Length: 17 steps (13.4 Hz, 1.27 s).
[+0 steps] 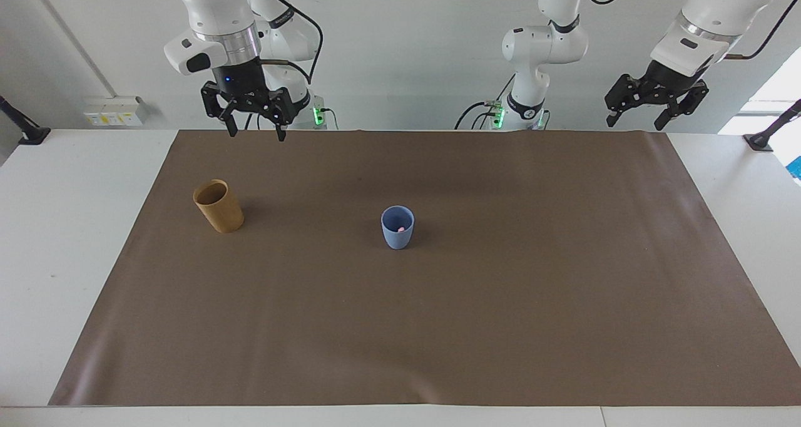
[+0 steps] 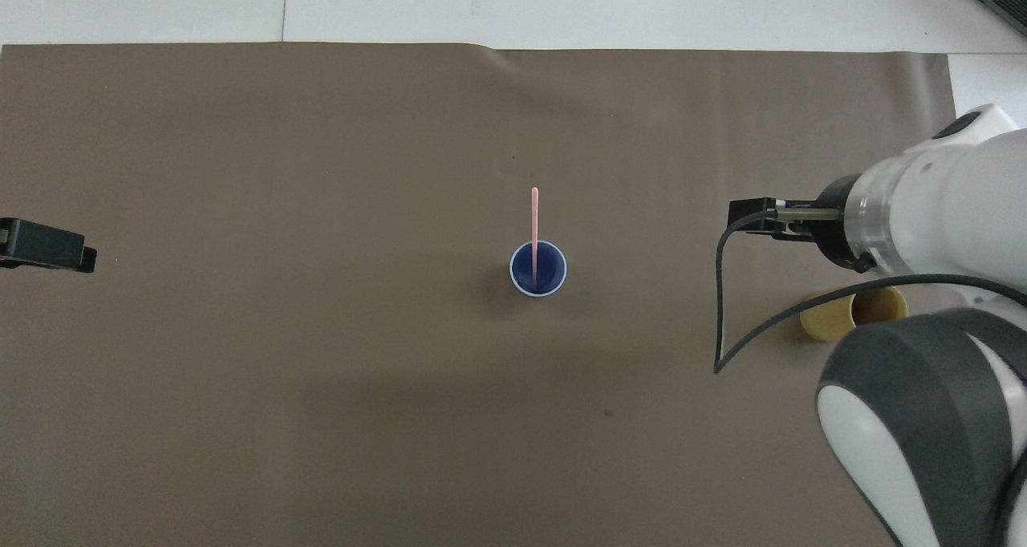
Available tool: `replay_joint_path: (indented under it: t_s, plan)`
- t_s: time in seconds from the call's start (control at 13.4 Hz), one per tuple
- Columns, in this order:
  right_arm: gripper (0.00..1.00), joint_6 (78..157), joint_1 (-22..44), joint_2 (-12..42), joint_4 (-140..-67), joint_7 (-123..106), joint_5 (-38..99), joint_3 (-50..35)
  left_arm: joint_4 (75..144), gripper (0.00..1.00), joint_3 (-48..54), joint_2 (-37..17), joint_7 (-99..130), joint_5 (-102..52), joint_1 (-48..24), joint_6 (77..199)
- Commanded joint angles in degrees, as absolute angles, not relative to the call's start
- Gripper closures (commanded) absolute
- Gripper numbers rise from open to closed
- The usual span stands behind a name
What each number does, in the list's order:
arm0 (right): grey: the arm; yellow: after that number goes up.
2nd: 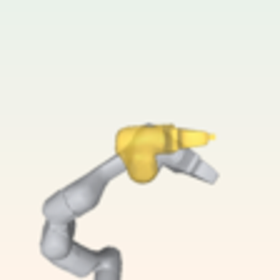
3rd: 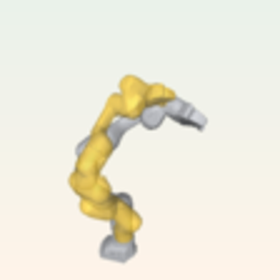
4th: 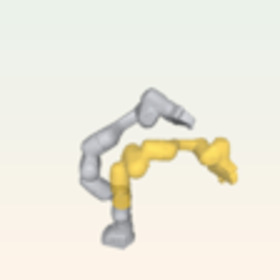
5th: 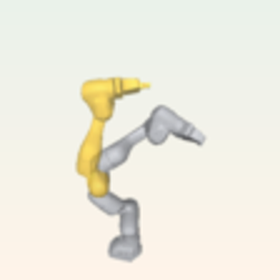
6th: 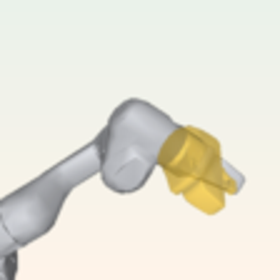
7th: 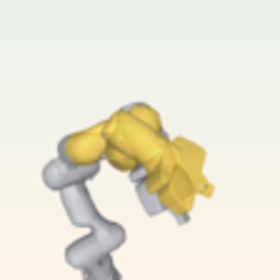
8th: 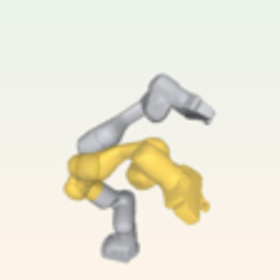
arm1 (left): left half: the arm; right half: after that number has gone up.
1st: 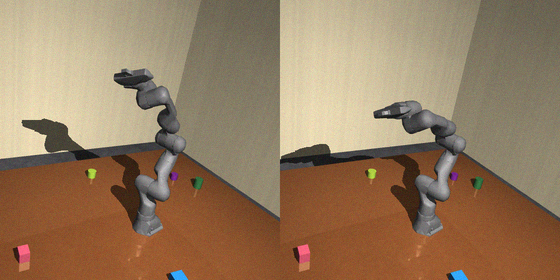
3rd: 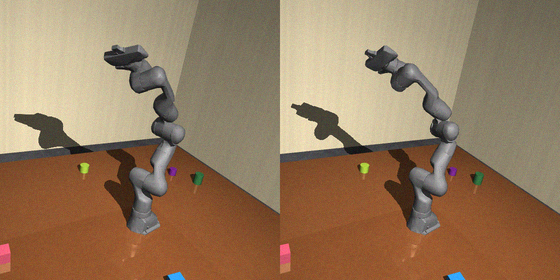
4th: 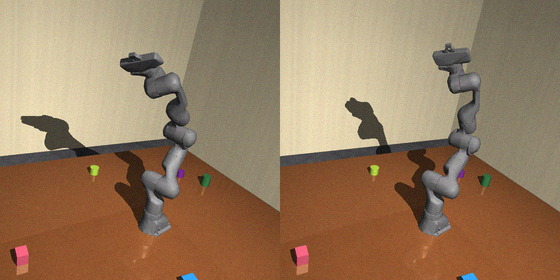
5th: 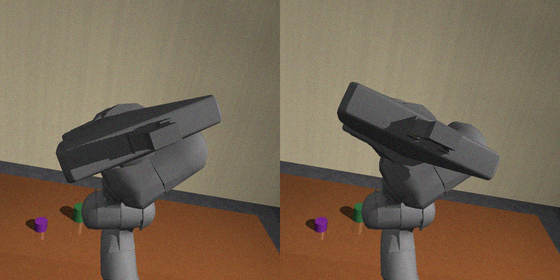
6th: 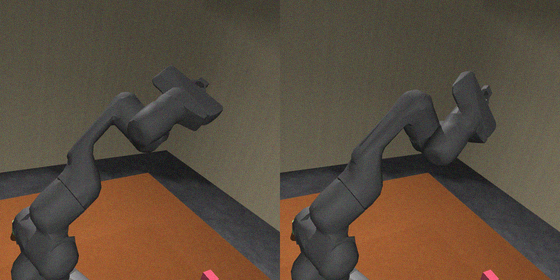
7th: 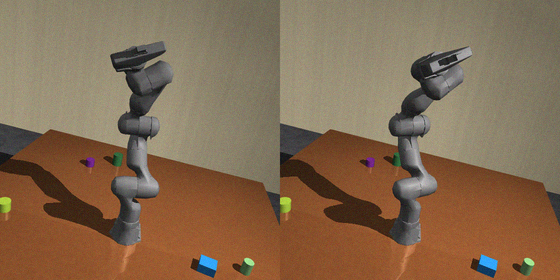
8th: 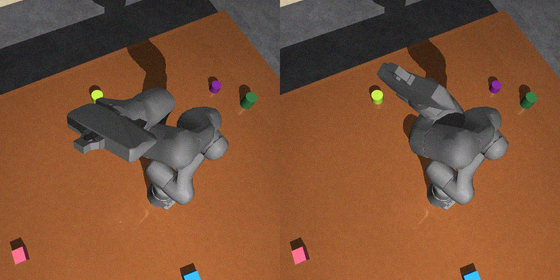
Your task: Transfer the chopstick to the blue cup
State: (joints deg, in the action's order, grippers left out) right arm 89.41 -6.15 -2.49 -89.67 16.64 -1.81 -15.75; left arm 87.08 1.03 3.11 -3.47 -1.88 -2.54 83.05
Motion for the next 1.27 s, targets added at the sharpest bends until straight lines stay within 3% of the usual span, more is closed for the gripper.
replay_joint_path:
  t_s: [0.0, 0.37, 0.75, 0.97, 1.2]
  plan:
    - [0.0, 85.0, -7.8, 3.2, -82.5, 13.0, -3.0, -16.4, 88.0, 0.0, 1.6, 3.4, -4.2, -2.9, -1.6, 84.1]
    - [0.0, 85.7, -8.5, 2.0, -84.0, 10.1, -1.8, -16.4, 88.0, 0.0, 7.9, 3.4, -4.3, -2.9, 5.0, 84.2]
    - [0.0, 86.0, -8.9, 2.4, -83.7, 10.0, -1.8, -16.3, 87.9, 0.0, 7.8, 3.6, -3.8, -2.9, 4.5, 84.0]
    - [0.0, 87.5, -8.5, 2.1, -84.0, 10.1, -1.8, -16.0, 88.0, 0.0, 3.5, 3.6, -3.8, -2.7, -0.4, 84.0]
    - [0.0, 85.4, -4.5, 0.7, -84.5, 9.8, -1.6, -10.1, 88.0, 0.0, 2.4, 3.6, -3.7, -2.7, -1.1, 84.0]
